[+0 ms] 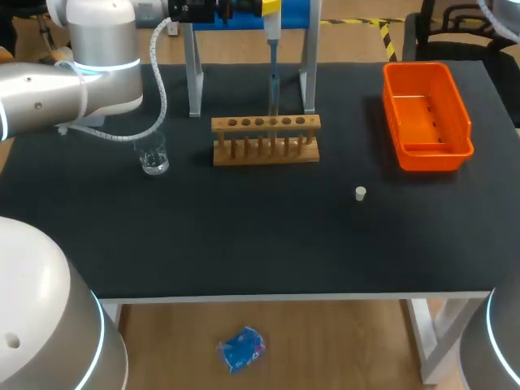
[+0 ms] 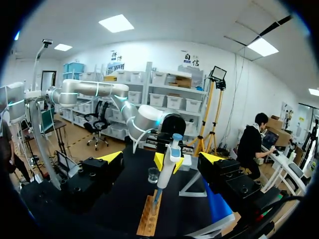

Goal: Invert the test tube, pick up the pipette, mount the tip to pipette, aspirate from beaker and dispense into the tube, eject the tip, return the pipette, and cap with the stopper.

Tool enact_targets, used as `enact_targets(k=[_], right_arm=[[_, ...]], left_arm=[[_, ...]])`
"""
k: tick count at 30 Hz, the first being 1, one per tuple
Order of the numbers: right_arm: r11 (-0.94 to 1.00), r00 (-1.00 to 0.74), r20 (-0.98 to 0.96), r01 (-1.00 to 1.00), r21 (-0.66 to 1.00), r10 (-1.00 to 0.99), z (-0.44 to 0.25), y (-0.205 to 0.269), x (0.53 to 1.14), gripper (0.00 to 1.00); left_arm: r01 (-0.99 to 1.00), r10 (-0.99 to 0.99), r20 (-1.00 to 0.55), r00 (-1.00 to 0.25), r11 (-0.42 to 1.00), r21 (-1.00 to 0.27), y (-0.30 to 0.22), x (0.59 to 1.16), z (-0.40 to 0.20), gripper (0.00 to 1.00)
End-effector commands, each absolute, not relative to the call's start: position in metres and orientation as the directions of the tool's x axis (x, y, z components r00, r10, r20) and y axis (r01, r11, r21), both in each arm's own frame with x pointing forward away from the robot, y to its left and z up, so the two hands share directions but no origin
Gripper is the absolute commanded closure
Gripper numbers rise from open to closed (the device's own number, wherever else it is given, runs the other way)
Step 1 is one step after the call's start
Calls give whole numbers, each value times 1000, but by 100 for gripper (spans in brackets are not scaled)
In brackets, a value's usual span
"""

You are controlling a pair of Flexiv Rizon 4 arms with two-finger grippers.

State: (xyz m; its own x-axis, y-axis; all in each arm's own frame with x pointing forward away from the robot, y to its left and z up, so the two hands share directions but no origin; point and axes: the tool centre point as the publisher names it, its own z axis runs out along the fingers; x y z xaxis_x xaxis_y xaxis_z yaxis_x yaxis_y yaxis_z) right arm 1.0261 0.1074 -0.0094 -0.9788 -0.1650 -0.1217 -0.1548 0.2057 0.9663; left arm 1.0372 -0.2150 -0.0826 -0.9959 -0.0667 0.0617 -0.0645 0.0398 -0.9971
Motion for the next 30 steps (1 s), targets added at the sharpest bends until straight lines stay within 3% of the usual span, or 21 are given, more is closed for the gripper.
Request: enact_targets(k=[1, 15, 16, 17, 19, 30], right_arm=[[208, -977, -119, -155, 966, -176, -9, 106, 1029, 0], [35, -987, -33, -39, 999, -157, 15, 143, 1031, 0], [33, -987, -32, -37, 999, -155, 17, 145, 1032, 15], [31, -988, -29, -34, 999, -153, 19, 150, 1033, 66], [29, -988, -30, -35, 999, -151, 21, 156, 1035, 100], [7, -988, -54, -55, 998, -143, 23, 187, 1049, 100]], left_arm=[[-66, -66, 63, -996, 42, -997, -216, 1038, -82, 100], [-66, -66, 63, -996, 42, -997, -216, 1038, -82, 100], [-66, -66, 63, -996, 42, -997, -216, 1038, -82, 100], [-66, -66, 63, -996, 42, -997, -216, 1038, -82, 100], [-66, -66, 63, -996, 42, -997, -216, 1038, -82, 100], [-66, -66, 63, -996, 42, -997, -216, 1038, -82, 100]])
